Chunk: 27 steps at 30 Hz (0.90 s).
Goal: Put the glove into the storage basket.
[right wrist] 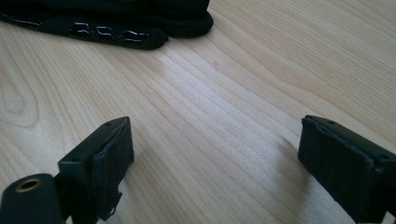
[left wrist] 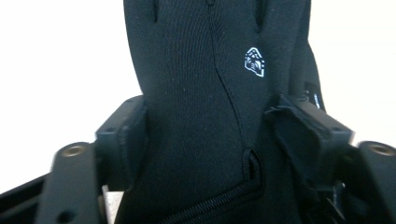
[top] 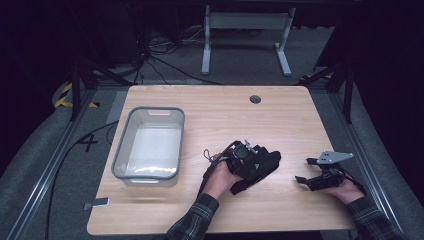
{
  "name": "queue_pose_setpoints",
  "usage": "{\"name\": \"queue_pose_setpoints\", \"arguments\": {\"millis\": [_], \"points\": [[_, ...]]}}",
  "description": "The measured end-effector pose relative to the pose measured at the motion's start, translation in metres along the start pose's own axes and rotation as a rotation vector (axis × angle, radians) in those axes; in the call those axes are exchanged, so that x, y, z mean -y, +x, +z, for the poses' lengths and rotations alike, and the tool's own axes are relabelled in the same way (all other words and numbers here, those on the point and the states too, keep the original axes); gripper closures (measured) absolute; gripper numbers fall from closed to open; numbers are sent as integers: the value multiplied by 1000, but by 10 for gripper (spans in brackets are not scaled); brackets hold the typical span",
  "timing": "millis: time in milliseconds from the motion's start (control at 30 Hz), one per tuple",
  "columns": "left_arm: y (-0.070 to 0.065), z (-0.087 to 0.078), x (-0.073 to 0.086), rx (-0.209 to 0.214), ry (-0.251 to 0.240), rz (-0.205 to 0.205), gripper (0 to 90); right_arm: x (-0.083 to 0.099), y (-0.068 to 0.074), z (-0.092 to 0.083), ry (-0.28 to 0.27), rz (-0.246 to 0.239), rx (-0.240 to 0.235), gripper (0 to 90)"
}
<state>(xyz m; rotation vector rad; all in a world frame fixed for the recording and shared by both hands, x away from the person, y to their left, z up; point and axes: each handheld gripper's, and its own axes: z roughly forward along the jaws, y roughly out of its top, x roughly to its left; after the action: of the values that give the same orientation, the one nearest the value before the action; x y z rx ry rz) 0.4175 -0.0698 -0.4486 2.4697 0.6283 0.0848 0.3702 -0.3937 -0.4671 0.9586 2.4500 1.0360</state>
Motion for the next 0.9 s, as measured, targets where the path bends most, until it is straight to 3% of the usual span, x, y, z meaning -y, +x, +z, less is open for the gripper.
{"name": "queue_pose_setpoints", "arguments": {"millis": [67, 167, 300, 600, 900], "points": [[-3, -2, -1, 26, 4, 13, 439, 0, 0, 0, -1, -1, 0, 110], [-5, -3, -2, 27, 12, 24, 590, 0, 0, 0, 0, 0, 0, 110], [-8, -5, -3, 17, 26, 39, 679, 0, 0, 0, 0, 0, 0, 110], [-6, -12, -4, 49, 11, -27, 711, 0, 0, 0, -1, -1, 0, 110], [-5, -38, -7, 51, -35, -51, 711, 0, 0, 0, -1, -1, 1, 110]]}}
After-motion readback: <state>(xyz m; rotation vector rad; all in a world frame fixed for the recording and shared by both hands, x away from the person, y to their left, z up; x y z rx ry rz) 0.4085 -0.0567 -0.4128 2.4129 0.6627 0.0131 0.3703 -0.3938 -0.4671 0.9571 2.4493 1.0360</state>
